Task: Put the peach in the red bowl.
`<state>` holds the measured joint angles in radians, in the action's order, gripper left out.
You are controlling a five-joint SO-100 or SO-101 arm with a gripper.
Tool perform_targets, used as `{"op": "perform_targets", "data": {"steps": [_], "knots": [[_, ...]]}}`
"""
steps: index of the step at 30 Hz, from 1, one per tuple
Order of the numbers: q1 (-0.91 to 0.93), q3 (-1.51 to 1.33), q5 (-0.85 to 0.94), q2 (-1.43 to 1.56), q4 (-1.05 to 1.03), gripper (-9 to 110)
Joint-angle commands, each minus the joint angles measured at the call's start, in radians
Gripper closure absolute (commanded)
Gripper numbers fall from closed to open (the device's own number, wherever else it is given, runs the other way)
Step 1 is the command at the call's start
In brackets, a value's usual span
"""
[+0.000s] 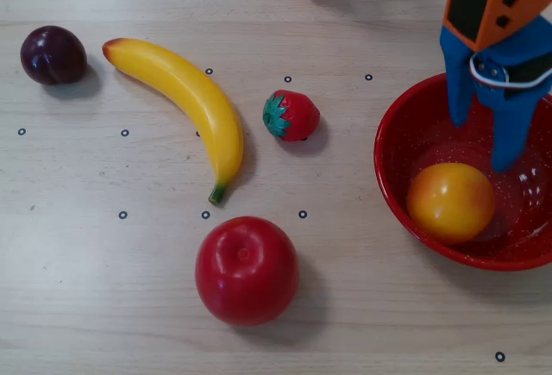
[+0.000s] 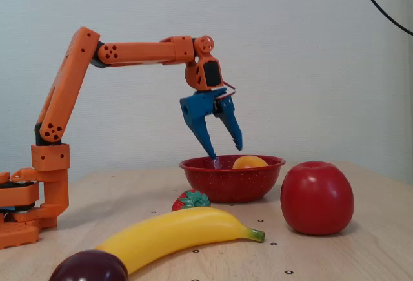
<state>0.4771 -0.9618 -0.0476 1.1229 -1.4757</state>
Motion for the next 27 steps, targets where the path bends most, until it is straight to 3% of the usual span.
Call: {"op": "perform_targets", "data": {"steps": [1,3,8,16,27], "knots": [[-0.075,0.084,0.005,0.195,-0.025,93],[-0.107,0.058,-0.012,0.245,-0.021,101],[-0.212,-0.126,-0.029,0.423,0.009,101],[-0.391,-0.669,-0.100,0.867,0.279,101],[-0.522,-1.279,-0.117,1.486,0.391,101]]}}
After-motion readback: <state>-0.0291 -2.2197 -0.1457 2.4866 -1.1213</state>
